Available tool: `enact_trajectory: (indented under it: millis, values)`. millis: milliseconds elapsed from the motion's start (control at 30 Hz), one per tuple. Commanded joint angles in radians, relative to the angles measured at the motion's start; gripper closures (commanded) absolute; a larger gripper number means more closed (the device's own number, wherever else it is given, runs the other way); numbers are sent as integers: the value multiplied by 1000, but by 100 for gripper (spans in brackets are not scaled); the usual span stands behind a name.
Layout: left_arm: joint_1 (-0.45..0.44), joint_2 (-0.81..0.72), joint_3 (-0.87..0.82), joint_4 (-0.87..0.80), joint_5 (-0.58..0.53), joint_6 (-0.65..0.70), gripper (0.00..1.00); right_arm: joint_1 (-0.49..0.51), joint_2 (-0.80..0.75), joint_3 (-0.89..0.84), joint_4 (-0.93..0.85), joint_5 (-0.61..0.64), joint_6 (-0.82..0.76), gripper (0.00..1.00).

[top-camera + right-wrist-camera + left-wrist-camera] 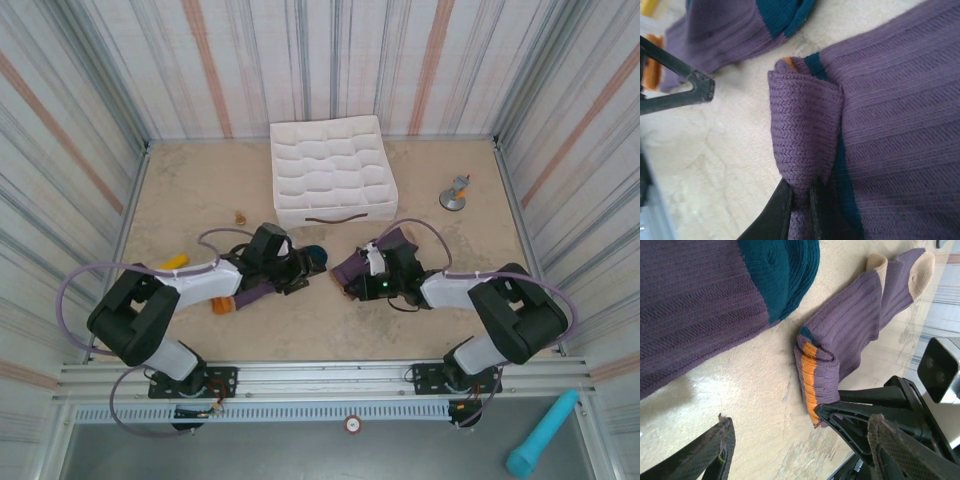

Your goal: Roll the socks

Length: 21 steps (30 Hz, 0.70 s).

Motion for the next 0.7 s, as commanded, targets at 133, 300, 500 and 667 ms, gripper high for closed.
enact_trajectory:
  millis: [133, 300, 500, 667]
  values:
    - [-52, 15, 87, -55, -94, 52, 32, -134, 85, -14, 113, -295, 204, 100]
    - [-68, 69, 103, -29, -119, 52, 37, -184, 146, 20, 62, -326, 202, 100]
    - [-81, 147, 139, -21, -117, 66, 39, -196, 217, 43, 33, -294, 203, 100]
    - [-96, 182, 157, -33, -155, 60, 40, -205, 236, 58, 11, -274, 207, 100]
